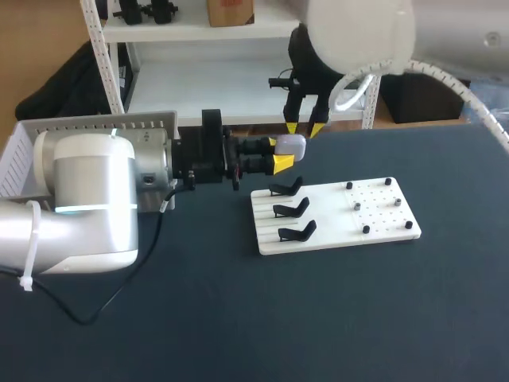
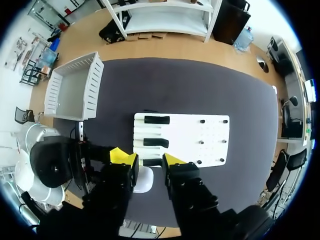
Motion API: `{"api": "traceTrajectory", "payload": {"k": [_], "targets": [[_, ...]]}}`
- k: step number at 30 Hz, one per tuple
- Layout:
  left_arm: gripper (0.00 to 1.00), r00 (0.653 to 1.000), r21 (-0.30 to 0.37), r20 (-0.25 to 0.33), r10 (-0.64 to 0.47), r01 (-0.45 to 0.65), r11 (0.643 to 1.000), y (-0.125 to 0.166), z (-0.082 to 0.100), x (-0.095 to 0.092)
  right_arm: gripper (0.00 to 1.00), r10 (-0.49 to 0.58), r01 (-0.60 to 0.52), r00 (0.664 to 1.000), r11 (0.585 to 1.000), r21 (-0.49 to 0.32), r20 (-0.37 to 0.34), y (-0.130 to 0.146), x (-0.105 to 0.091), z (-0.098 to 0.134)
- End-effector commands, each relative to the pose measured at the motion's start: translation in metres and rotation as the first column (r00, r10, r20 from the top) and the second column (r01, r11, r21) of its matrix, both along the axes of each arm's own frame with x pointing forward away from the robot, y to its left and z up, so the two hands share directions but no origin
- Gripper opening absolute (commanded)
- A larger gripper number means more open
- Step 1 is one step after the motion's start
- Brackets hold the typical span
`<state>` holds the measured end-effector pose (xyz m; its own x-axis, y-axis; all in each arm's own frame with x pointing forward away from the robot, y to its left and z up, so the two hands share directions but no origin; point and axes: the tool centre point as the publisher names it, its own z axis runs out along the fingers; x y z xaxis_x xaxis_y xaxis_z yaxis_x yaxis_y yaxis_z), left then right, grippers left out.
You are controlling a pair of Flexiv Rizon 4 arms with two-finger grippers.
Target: Pick up each earbud case from the left stands, insert the matching earbuds, close the lid, and place the case in the box.
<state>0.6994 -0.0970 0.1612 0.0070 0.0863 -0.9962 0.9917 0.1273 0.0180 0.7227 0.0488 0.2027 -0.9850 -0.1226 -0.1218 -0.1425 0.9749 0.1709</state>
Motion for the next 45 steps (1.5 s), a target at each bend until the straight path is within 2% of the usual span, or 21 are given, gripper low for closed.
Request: {"api": "traceTrajectory", "payload": {"k": [1, 4, 6, 8, 10, 11, 12, 13, 14, 15, 16, 18, 24, 29, 30, 31, 33, 35, 38, 43, 45], "targets": [[0.00, 1.000, -0.001, 0.001, 0.003, -0.003, 1.000, 0.000, 0.000, 0.000, 0.31, -0.043, 0.039, 0.994, 0.998, 0.046, 0.102, -0.021, -0.012, 0.027], [0.00, 1.000, -0.001, 0.001, 0.003, -0.003, 1.000, 0.000, 0.000, 0.000, 0.34, -0.070, 0.056, 0.984, 0.994, 0.092, 0.163, -0.038, -0.017, 0.043], [0.00, 1.000, -0.001, 0.001, 0.003, -0.003, 1.000, 0.000, 0.000, 0.000, 0.40, -0.078, 0.050, 0.974, 0.990, 0.135, 0.213, -0.049, -0.022, 0.048], [0.00, 0.999, -0.030, 0.038, -0.004, 0.005, 1.000, 0.007, 0.014, 0.004, 0.42, -0.096, 0.041, 0.960, 0.978, 0.203, 0.265, -0.061, -0.030, 0.049], [0.00, 0.997, -0.035, 0.071, -0.007, 0.010, 0.999, 0.015, 0.026, 0.008, 0.47, -0.115, 0.041, 0.948, 0.969, 0.245, 0.296, -0.072, -0.040, 0.047], [0.00, 0.996, -0.041, 0.089, -0.007, 0.011, 0.999, 0.021, 0.031, 0.009, 0.53, -0.117, 0.037, 0.941, 0.968, 0.248, 0.318, -0.076, -0.044, 0.045], [0.00, 0.995, -0.043, 0.104, -0.006, 0.011, 0.999, 0.027, 0.036, 0.011, 0.65, -0.112, 0.029, 0.939, 0.968, 0.251, 0.325, -0.080, -0.050, 0.043], [0.00, 0.993, -0.032, 0.117, -0.008, 0.012, 0.999, 0.034, 0.040, 0.013, 0.69, -0.129, 0.044, 0.937, 0.966, 0.256, 0.326, -0.084, -0.054, 0.040], [0.00, 0.992, -0.018, 0.127, -0.006, 0.008, 1.000, 0.040, 0.044, 0.014, 0.78, -0.137, 0.049, 0.934, 0.964, 0.261, 0.330, -0.088, -0.057, 0.038], [0.00, 0.991, -0.019, 0.136, 0.003, 0.000, 1.000, 0.050, 0.047, 0.016, 0.93, -0.141, 0.052, 0.934, 0.963, 0.265, 0.327, -0.091, -0.061, 0.035], [0.00, 0.990, -0.017, 0.143, 0.012, -0.009, 1.000, 0.060, 0.048, 0.019, 1.00, -0.145, 0.057, 0.934, 0.962, 0.265, 0.327, -0.094, -0.065, 0.034], [0.00, 0.987, 0.013, 0.157, 0.026, -0.029, 1.000, 0.082, 0.053, 0.023, 1.00, -0.142, 0.053, 0.937, 0.961, 0.273, 0.319, -0.098, -0.072, 0.030], [0.00, 0.973, 0.033, 0.201, 0.111, -0.120, 0.992, 0.157, 0.062, 0.035, 1.00, -0.142, 0.053, 0.937, 0.961, 0.273, 0.319, -0.098, -0.072, 0.030], [0.00, 0.968, 0.072, 0.204, 0.150, -0.167, 0.983, 0.218, 0.054, 0.054, 1.00, -0.142, 0.053, 0.937, 0.961, 0.273, 0.319, -0.098, -0.072, 0.030], [0.00, 0.967, 0.059, 0.197, 0.163, -0.178, 0.982, 0.229, 0.049, 0.059, 1.00, -0.142, 0.053, 0.937, 0.961, 0.273, 0.319, -0.098, -0.072, 0.030], [0.00, 0.970, 0.082, 0.190, 0.154, -0.172, 0.982, 0.238, 0.045, 0.063, 1.00, -0.142, 0.053, 0.937, 0.961, 0.273, 0.319, -0.098, -0.072, 0.030], [0.00, 0.973, 0.082, 0.176, 0.152, -0.169, 0.982, 0.252, 0.034, 0.071, 1.00, -0.142, 0.053, 0.937, 0.961, 0.273, 0.319, -0.098, -0.072, 0.030], [0.00, 0.967, 0.111, 0.187, 0.175, -0.198, 0.974, 0.266, 0.024, 0.078, 1.00, -0.142, 0.053, 0.937, 0.961, 0.273, 0.319, -0.098, -0.072, 0.030], [0.00, 0.968, 0.121, 0.152, 0.201, -0.220, 0.968, 0.286, 0.006, 0.091, 1.00, -0.142, 0.053, 0.937, 0.961, 0.273, 0.319, -0.098, -0.072, 0.030], [0.00, 0.974, 0.159, 0.119, 0.191, -0.208, 0.965, 0.309, -0.024, 0.108, 1.00, -0.142, 0.053, 0.937, 0.961, 0.273, 0.319, -0.098, -0.072, 0.030], [0.00, 0.977, 0.176, 0.087, 0.195, -0.208, 0.962, 0.315, -0.037, 0.114, 1.00, -0.142, 0.053, 0.937, 0.961, 0.273, 0.319, -0.098, -0.072, 0.030]]}}
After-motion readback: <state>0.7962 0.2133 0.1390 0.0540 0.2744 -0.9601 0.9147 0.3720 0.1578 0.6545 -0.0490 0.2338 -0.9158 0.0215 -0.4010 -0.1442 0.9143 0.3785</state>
